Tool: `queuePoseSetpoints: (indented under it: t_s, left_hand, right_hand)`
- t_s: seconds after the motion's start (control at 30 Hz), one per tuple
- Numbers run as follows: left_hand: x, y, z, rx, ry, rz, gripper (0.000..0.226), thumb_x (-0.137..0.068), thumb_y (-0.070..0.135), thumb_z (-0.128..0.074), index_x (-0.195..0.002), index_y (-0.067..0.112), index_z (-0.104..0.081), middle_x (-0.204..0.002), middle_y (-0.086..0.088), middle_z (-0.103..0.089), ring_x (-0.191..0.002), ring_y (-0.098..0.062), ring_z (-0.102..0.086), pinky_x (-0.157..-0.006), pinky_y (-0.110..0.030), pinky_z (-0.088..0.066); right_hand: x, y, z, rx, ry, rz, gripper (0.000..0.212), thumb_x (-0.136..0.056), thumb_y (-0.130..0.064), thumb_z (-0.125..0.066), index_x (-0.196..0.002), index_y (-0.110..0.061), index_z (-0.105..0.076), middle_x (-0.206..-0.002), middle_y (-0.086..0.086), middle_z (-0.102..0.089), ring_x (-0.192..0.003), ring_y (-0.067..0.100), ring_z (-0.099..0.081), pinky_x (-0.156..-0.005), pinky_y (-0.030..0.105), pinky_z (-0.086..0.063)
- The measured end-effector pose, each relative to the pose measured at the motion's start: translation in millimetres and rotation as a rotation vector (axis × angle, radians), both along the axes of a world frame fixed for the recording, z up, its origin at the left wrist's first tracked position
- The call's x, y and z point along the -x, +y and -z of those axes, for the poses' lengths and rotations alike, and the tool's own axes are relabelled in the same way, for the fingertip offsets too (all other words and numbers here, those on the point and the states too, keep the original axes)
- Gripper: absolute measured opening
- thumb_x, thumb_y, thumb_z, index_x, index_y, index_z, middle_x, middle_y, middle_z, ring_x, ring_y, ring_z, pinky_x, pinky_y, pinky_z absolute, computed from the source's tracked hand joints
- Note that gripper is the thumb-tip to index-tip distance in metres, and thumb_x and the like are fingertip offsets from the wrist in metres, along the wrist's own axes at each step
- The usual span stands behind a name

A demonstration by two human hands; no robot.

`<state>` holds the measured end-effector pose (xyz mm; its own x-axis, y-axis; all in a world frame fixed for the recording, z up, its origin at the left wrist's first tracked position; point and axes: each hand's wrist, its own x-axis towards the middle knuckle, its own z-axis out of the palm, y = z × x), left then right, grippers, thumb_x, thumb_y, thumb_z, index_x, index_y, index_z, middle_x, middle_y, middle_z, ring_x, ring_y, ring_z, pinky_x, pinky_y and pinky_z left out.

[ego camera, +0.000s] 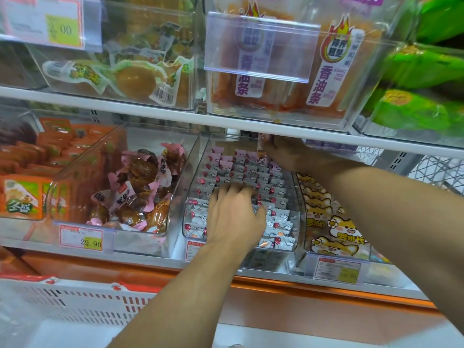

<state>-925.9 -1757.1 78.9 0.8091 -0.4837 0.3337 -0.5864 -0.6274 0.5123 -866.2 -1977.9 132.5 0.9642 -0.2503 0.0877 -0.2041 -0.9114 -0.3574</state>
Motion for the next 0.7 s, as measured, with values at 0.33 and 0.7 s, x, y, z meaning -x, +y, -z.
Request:
queuePoseSetpoints:
  t_s: [0.33, 0.7]
  left_hand:
    - [7, -19, -4, -0.120, -0.050, 0.061, 0.042, -0.097, 0.046, -0.050, -0.129, 0.019, -0.058, -0.135, -0.004, -0.059, -0.134, -0.027, -0.042, -0.116, -0.045, -0.025]
    - [10, -28, -5, -0.181, -0.019, 0.042, 0.048, -0.097, 0.052, -0.049, -0.130, 0.019, -0.058, -0.137, -0.005, -0.056, -0.135, -0.028, -0.039, -0.117, -0.047, -0.026]
  right_hand:
    - [-1, -3, 4, -0.159, -0.131, -0.015, 0.038, -0.110, -0.028, -0.038, -0.117, -0.001, -0.063, -0.101, 0.019, -0.066, -0.094, 0.035, -0.064, -0.083, 0.025, -0.048]
    - [-1, -11, 3, -0.067, -0.133, 0.084, 0.020, -0.100, -0.033, -0.056, -0.080, -0.034, -0.056, -0.081, -0.015, -0.059, -0.077, 0.002, -0.057, -0.061, 0.015, -0.039]
